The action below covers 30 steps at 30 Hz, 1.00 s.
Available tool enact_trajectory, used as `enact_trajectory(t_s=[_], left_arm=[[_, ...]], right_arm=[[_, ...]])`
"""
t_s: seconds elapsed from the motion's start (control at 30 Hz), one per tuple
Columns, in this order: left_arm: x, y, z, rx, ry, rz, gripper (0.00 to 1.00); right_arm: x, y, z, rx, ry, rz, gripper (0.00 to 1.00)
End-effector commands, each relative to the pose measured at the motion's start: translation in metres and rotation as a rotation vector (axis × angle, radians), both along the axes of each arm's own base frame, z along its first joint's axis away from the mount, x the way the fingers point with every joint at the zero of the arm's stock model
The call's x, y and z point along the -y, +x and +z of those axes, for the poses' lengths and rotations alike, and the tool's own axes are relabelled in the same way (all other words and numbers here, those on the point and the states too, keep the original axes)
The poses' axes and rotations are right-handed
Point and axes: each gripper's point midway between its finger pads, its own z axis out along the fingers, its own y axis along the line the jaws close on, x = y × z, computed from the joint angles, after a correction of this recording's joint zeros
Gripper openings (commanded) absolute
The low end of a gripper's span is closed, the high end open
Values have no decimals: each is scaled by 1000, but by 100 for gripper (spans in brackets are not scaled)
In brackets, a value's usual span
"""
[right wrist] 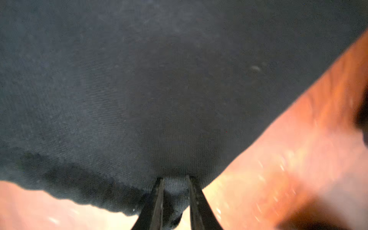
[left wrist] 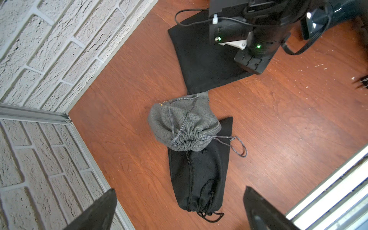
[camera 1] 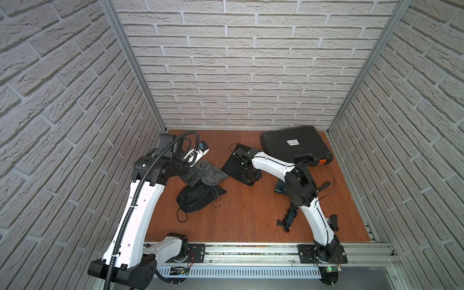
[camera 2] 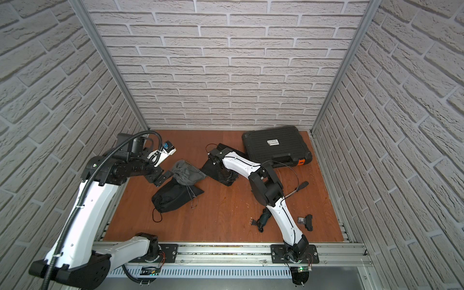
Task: Pack away hair dryers
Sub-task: Move the drawstring bag to the center of the board, then pick up the hair dryer from the center of the board.
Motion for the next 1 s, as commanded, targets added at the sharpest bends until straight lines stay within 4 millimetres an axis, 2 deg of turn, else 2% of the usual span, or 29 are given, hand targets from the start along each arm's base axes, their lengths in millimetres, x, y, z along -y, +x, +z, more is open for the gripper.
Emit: enact_trajectory(t_s=[0.0,0.07,0.2,0.23,0.33,0.47,0.57,0.63,0.7,0.87,0.97], left_arm=[[1,-4,7,21,-24,-8,98],[2,-5,8,17,-31,-8,98],[5,-9,13,14,-51,-14,98],[6,-11,14,16,-57,-18,98],[5,-12,17,21,-57,-18,98],[8,-12,20,23,-70,-27,98],[12,-12,25,33,-82,-45,98],[16,-8,26,41,-85,-58,98],[20,-6,26,48,-92,-74,98],[39,-4,20,53,-128,-125,98],[48,-4,15,48,-146,-152,98]], right_arm=[[-3,-8,17,21,78,31,26],[-9,-8,30,50,140,25,28],[-18,-5,69,143,249,14,35],[-19,-4,88,188,280,17,37],[-8,-1,121,263,278,-1,42],[16,-9,149,315,242,-51,46],[51,-30,162,322,151,-143,49],[78,-51,168,317,95,-206,50],[97,-74,171,304,82,-251,50],[136,-129,162,290,101,-414,46],[153,-155,149,284,118,-491,55]])
